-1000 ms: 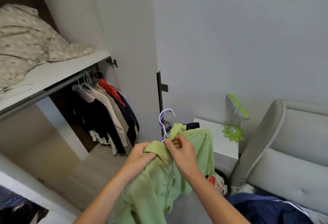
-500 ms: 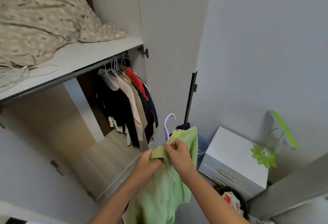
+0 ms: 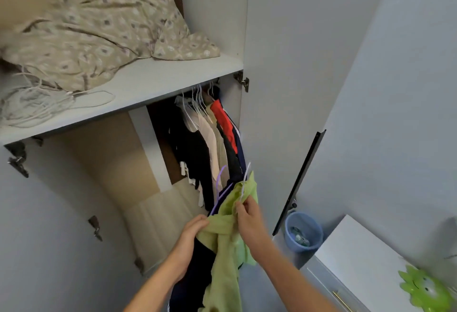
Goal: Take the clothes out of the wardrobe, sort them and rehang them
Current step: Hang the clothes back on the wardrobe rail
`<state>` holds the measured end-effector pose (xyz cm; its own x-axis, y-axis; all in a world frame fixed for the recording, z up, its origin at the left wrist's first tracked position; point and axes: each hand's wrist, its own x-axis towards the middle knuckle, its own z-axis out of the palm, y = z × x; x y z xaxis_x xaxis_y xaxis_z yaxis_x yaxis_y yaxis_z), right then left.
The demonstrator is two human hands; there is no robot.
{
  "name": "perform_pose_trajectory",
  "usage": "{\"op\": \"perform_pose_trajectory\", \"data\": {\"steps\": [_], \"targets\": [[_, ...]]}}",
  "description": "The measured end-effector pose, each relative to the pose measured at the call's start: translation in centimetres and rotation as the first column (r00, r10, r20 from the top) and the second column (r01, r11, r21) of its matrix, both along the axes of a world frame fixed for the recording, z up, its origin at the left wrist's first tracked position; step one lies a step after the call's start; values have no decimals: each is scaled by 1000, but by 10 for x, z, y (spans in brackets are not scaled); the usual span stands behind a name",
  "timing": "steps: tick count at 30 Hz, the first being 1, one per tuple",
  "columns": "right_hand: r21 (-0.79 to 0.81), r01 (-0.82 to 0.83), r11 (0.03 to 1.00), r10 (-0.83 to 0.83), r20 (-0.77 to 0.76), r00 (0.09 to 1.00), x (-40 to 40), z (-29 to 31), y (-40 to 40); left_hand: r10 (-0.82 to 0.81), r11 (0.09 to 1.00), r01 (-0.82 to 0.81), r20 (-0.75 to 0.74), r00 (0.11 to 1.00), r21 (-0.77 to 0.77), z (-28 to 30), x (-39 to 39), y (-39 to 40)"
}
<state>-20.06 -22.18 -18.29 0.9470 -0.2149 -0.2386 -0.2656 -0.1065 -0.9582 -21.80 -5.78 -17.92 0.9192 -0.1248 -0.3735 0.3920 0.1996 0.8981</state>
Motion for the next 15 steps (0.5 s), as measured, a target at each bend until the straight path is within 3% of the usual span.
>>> {"op": "perform_pose_trajectory", "data": {"steps": [2,7,15], "targets": [[-1,-58,998,58,-5,998,18,-3,-8,89,992,-86,-28,996,95,1,7,-5],[48,-234,971,234,16,972,53,-1,-27,136,932,-129,3,991,340,-4,8,-18],[21,-418,908,418,11,908,71,-2,-5,369,909,-319,-162,915,267,-6,-6,-28]]}}
